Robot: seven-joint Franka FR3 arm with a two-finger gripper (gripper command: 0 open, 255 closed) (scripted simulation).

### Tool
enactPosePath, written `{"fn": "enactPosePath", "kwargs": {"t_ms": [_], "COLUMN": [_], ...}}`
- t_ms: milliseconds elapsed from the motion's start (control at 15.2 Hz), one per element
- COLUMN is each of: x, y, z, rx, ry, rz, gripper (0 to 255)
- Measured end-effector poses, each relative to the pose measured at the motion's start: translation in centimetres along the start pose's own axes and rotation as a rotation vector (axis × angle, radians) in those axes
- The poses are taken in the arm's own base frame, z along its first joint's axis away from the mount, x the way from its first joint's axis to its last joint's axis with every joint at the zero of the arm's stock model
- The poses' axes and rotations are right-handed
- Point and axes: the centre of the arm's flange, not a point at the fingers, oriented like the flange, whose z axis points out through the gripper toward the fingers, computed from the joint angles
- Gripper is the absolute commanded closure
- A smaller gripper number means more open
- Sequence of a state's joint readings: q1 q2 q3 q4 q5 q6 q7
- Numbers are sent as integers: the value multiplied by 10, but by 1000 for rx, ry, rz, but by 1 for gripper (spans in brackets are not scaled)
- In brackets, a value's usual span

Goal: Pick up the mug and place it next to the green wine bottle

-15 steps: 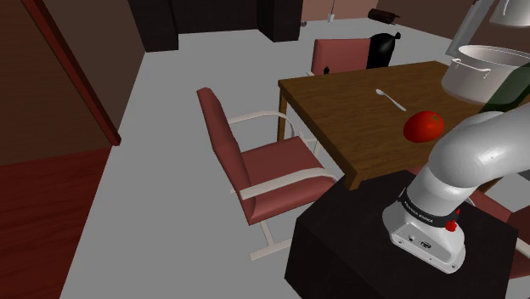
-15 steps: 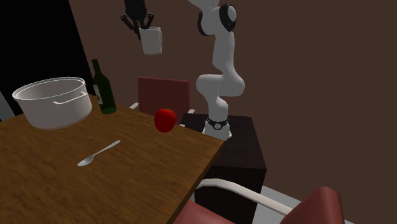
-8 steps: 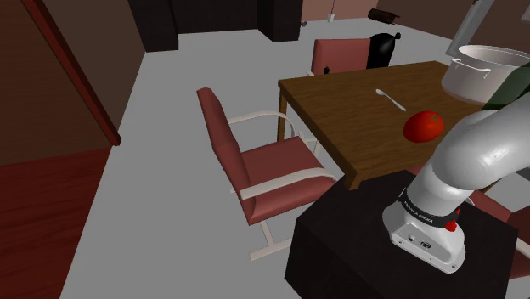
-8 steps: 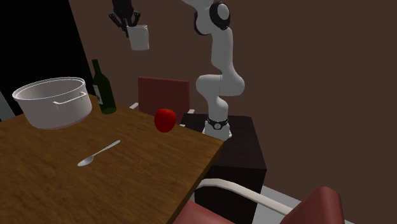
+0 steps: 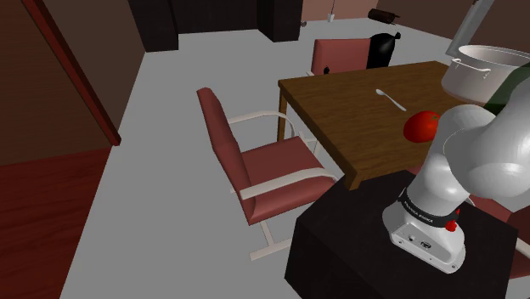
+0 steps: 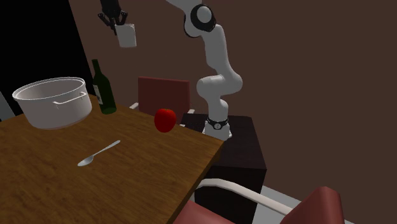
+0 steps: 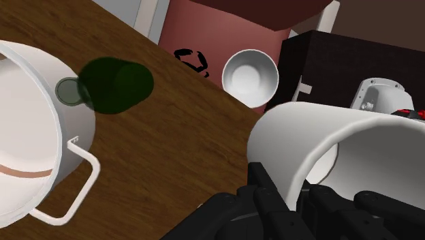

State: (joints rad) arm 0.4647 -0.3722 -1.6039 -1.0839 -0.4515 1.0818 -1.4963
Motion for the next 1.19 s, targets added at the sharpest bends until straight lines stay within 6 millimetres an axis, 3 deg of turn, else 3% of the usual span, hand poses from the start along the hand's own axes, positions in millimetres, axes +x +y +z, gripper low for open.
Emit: {"fn": "enactPosePath", "kwargs": {"t_ms": [264,1188], "x": [-6,-3], "y": [14,18], "z": [16,89], "rx": [2,3], "ry": [-9,-9], "rz": [0,0], "gripper": [255,255]}}
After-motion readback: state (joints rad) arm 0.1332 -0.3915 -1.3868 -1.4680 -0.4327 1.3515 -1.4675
